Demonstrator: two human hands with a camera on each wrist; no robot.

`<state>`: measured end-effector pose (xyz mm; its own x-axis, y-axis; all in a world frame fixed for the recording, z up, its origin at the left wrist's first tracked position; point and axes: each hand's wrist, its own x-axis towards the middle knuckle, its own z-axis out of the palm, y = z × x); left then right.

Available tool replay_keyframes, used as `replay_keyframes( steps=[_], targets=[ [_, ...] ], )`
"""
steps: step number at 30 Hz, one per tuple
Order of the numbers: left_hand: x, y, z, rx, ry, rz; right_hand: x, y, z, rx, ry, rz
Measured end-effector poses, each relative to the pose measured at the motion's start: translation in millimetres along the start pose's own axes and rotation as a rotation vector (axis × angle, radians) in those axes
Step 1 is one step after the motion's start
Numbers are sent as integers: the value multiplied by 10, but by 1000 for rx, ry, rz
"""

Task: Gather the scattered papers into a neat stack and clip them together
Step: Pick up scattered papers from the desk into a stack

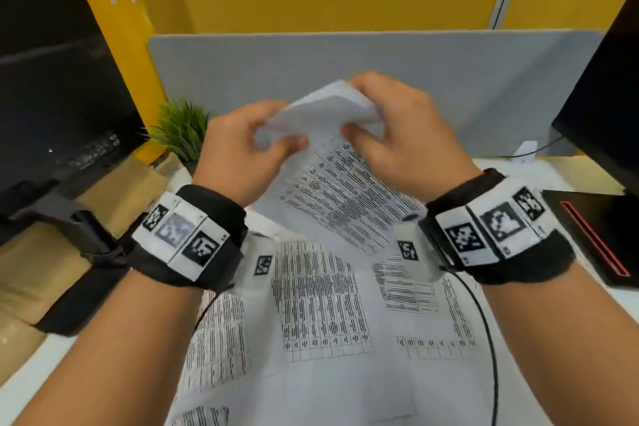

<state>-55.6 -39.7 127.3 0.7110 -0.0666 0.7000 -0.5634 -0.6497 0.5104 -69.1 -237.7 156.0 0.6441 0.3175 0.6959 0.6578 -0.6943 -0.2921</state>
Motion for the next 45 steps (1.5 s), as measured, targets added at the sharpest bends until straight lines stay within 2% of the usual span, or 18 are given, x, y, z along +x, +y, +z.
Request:
replay_keyframes(
  steps=[2,5,7,10,16,18,20,21,23,25,26,28,30,32,34,38,42,45],
  targets=[
    [-71,-141,19,-231,60,-159,-72,20,-17,16,161,118],
    [-349,-412,9,-451,180,-327,-512,256,-13,125,472,465],
    [-570,-510,43,-509,151,-401,-827,382,95,420,398,708],
    [-853,-645,169,-595,91,-497,-1156,500,316,823,254,845],
    [-1033,-780,317,-596,51,-601,-1272,560,448,809,181,911],
    [-946,-691,303,-497,60,-592,-1199,516,356,623,273,890],
    [-819,-591,265,-464,63,-540,-1043,384,187,272,338,680],
    [-738,-522,239,-438,45,-492,-932,283,102,93,293,518],
    [-573,-378,198,-329,-51,-331,-681,153,-9,-148,34,295],
    [-440,-225,151,-190,-108,-125,-469,199,-47,-157,-227,302],
    [-393,-184,117,-109,-65,-22,-404,273,-63,-118,-287,339],
    [-331,-255,53,36,140,51,-380,441,-92,-7,-202,396],
    [-303,-400,4,-39,298,-145,-448,529,-112,232,-22,450],
    [-290,-441,11,-416,183,-400,-515,487,-58,589,100,485],
    [-284,-441,91,-669,1,-466,-546,402,79,806,174,529],
    [-448,-413,249,-541,-4,-433,-730,390,413,945,281,667],
    [-787,-543,395,-504,-51,-570,-1023,478,715,848,155,838],
    [-865,-567,414,-432,14,-604,-1004,452,792,845,110,881]
  ],
)
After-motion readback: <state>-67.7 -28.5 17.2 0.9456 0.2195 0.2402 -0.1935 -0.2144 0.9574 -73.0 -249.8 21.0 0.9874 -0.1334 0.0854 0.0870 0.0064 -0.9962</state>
